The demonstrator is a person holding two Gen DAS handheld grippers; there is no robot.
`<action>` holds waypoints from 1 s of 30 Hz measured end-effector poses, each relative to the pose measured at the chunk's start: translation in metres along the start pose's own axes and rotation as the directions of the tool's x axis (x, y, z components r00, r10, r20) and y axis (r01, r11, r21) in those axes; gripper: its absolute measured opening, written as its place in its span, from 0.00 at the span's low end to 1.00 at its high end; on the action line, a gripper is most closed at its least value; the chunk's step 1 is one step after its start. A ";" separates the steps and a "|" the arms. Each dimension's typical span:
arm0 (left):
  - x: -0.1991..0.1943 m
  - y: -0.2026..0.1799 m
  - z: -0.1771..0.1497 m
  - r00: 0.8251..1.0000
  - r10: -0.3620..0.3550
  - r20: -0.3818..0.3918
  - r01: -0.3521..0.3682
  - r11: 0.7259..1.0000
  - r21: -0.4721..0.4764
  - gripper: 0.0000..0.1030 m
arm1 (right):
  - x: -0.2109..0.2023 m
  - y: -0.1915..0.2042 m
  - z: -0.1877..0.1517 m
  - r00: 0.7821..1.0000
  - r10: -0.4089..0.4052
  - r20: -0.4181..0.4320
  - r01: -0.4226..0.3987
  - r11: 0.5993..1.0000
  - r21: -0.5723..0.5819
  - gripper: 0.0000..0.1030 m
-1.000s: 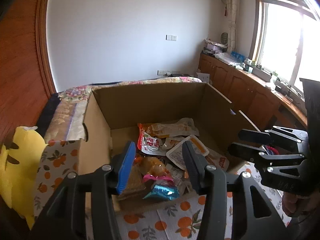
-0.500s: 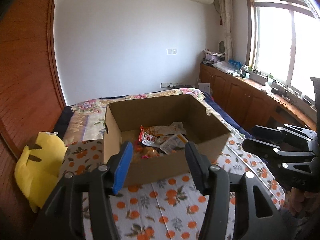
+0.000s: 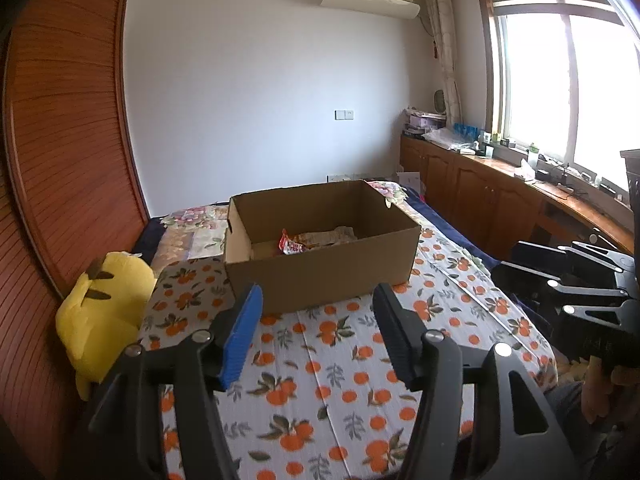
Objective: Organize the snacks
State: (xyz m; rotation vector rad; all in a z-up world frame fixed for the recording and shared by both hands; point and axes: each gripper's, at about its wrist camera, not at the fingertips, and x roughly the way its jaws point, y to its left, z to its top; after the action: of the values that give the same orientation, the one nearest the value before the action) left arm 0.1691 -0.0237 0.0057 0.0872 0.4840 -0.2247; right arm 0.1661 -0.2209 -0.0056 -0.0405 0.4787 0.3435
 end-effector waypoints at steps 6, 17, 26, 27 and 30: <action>-0.027 -0.005 -0.013 0.999 0.033 0.022 -0.034 0.999 0.004 0.64 | -0.025 0.005 -0.012 0.999 -0.021 0.025 0.021 1.000 0.007 0.51; -0.066 -0.014 -0.035 0.993 0.084 0.080 -0.083 0.996 -0.008 0.77 | -0.064 0.000 -0.033 0.991 -0.102 0.081 0.099 0.994 0.047 0.88; -0.087 -0.014 -0.050 0.989 0.091 0.117 -0.089 0.996 -0.027 0.99 | -0.076 0.001 -0.041 0.988 -0.124 0.090 0.120 0.992 0.049 1.00; -0.088 -0.014 -0.051 0.988 0.095 0.121 -0.093 0.995 -0.025 1.00 | -0.077 0.002 -0.041 0.987 -0.127 0.094 0.123 0.991 0.048 1.00; -0.090 -0.017 -0.053 0.990 0.087 0.114 -0.085 0.996 -0.024 1.00 | -0.080 0.003 -0.043 0.987 -0.127 0.098 0.123 0.991 0.050 1.00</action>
State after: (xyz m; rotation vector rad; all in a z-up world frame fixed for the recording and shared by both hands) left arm 0.0643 -0.0154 0.0009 0.0761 0.3671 -0.1398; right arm 0.0793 -0.2482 -0.0066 -0.0105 0.3809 0.2108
